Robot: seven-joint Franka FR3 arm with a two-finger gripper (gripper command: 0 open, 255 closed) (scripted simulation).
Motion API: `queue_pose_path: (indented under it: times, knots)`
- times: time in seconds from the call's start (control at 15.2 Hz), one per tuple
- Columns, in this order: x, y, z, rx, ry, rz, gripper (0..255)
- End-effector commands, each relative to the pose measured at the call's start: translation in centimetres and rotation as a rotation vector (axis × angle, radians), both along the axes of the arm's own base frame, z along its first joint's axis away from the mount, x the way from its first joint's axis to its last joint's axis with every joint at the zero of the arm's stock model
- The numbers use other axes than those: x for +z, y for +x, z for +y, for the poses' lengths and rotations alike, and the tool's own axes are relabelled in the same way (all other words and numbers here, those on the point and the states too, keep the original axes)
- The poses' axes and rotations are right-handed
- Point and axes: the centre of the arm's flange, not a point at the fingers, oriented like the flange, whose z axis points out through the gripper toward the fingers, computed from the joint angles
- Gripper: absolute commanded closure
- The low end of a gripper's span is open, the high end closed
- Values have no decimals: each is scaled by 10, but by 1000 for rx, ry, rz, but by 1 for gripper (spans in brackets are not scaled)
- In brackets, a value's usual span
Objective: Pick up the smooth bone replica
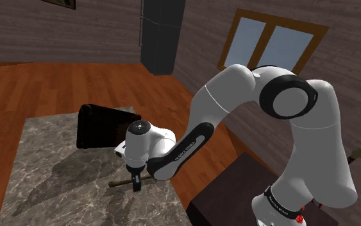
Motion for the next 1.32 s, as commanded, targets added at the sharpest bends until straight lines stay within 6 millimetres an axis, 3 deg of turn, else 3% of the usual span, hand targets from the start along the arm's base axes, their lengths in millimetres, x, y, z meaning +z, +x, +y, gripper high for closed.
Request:
queue_pose_path:
  times: [0.0,0.07,0.13,0.73,1.25]
  knots:
    - [-9,0,0,0,0,0,0]
    - [-9,0,0,0,0,0,0]
    - [-9,-1,0,0,0,0,255]
    - [-9,0,0,0,0,0,255]
    - [33,0,0,0,0,0,255]
